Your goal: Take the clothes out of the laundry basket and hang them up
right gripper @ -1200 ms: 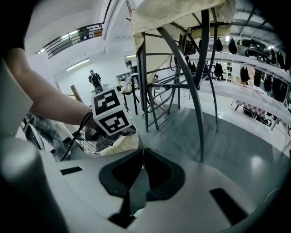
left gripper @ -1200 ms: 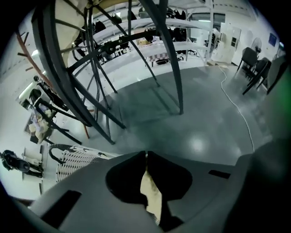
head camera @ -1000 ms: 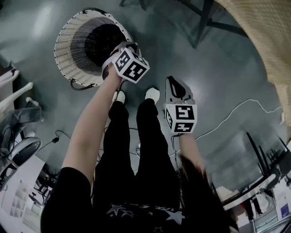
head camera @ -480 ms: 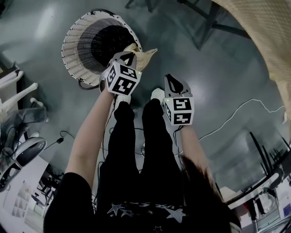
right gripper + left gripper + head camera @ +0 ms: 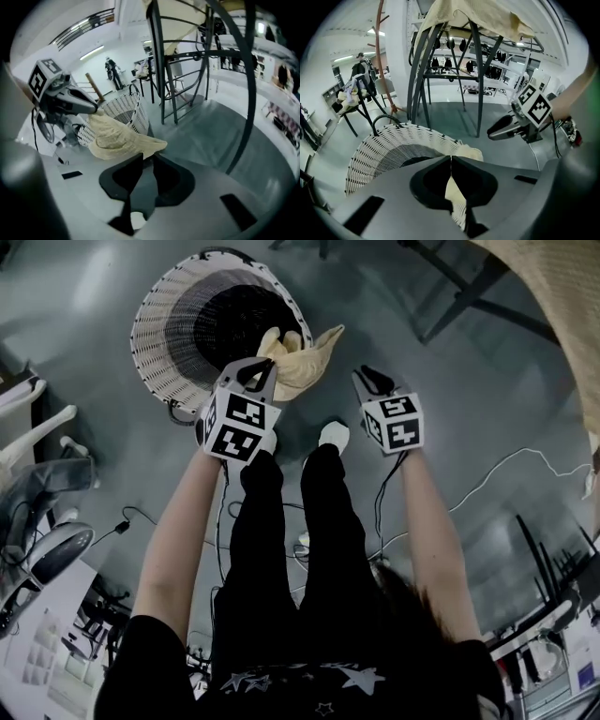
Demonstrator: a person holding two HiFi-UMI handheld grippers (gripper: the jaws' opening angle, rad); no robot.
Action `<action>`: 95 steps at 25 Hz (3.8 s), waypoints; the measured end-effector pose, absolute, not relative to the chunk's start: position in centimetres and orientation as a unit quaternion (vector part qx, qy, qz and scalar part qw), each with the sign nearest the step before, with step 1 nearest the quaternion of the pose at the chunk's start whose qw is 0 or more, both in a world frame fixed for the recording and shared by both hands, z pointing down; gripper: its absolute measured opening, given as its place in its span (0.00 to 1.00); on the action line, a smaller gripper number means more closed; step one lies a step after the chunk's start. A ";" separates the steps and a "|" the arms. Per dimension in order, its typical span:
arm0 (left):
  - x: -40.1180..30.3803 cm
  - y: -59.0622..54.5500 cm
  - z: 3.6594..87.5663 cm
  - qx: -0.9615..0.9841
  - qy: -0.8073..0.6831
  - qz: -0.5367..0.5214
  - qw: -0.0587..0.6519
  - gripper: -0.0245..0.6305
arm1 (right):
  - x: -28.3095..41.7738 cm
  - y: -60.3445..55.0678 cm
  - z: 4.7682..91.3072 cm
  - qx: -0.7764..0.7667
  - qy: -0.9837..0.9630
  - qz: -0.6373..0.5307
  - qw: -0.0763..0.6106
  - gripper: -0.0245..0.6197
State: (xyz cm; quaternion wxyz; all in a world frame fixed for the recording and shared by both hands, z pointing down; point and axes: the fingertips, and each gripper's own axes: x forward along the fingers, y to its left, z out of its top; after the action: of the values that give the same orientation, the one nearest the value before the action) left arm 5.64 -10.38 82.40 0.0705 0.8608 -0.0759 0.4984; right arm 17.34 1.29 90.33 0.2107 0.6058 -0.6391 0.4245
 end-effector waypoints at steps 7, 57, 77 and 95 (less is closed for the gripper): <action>5.7 -11.0 83.8 0.865 -0.084 0.485 0.102 0.08 | 19.4 -1.5 94.8 0.428 -0.740 0.321 0.407 0.33; -0.5 -10.9 73.4 0.887 -0.047 0.456 0.049 0.08 | 15.8 1.4 72.3 0.538 -0.699 0.229 0.413 0.10; -1.7 -11.4 47.0 0.970 -0.057 0.227 0.065 0.08 | 14.6 4.1 46.4 0.623 -0.682 0.132 0.358 0.10; 0.1 -3.0 41.7 0.975 0.062 0.180 0.114 0.08 | 13.6 4.4 29.0 0.652 -0.627 0.057 0.423 0.10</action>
State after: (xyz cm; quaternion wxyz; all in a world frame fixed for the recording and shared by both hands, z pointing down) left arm 0.13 -3.03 41.73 0.1141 0.9751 0.0619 0.1800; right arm 13.62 4.43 29.01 0.4231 0.6517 -0.6269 0.0570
